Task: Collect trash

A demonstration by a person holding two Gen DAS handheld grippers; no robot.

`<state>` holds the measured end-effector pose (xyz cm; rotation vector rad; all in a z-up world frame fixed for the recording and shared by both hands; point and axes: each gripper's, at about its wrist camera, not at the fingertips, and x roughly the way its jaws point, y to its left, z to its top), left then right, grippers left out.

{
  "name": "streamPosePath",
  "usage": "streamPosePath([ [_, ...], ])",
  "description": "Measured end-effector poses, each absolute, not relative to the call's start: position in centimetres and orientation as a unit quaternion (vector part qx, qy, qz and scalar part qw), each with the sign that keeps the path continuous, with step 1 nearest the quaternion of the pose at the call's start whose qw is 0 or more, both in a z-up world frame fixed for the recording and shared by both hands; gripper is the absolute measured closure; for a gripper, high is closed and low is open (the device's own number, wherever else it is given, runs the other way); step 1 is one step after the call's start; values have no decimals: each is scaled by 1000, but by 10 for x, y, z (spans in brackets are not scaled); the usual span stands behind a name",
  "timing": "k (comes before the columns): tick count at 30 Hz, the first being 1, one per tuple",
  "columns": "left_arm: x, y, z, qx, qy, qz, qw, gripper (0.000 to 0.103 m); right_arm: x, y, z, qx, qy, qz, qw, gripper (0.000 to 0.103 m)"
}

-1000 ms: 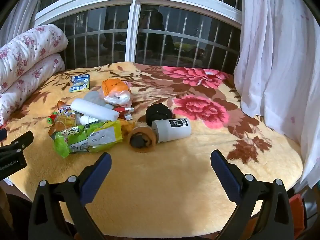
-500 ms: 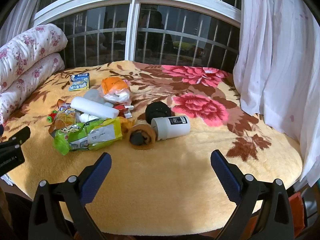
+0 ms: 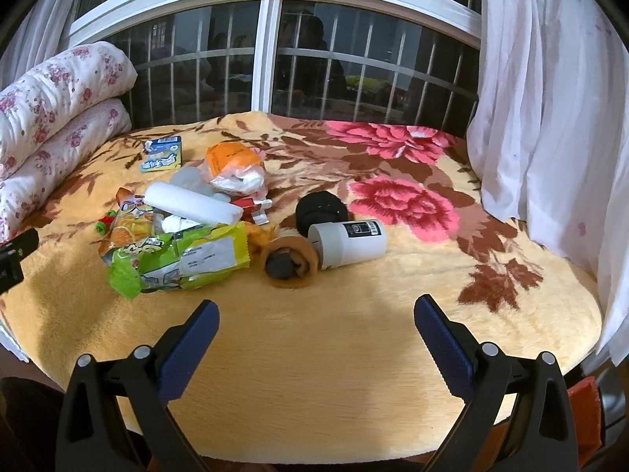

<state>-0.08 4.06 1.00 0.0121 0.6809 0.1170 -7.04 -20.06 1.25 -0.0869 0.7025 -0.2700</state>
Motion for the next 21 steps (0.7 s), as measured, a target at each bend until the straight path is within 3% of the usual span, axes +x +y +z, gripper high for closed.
streamPosePath([
  [21, 1, 36, 1, 6, 345, 41, 938, 7, -63, -202, 12, -42, 347, -134, 927, 5],
])
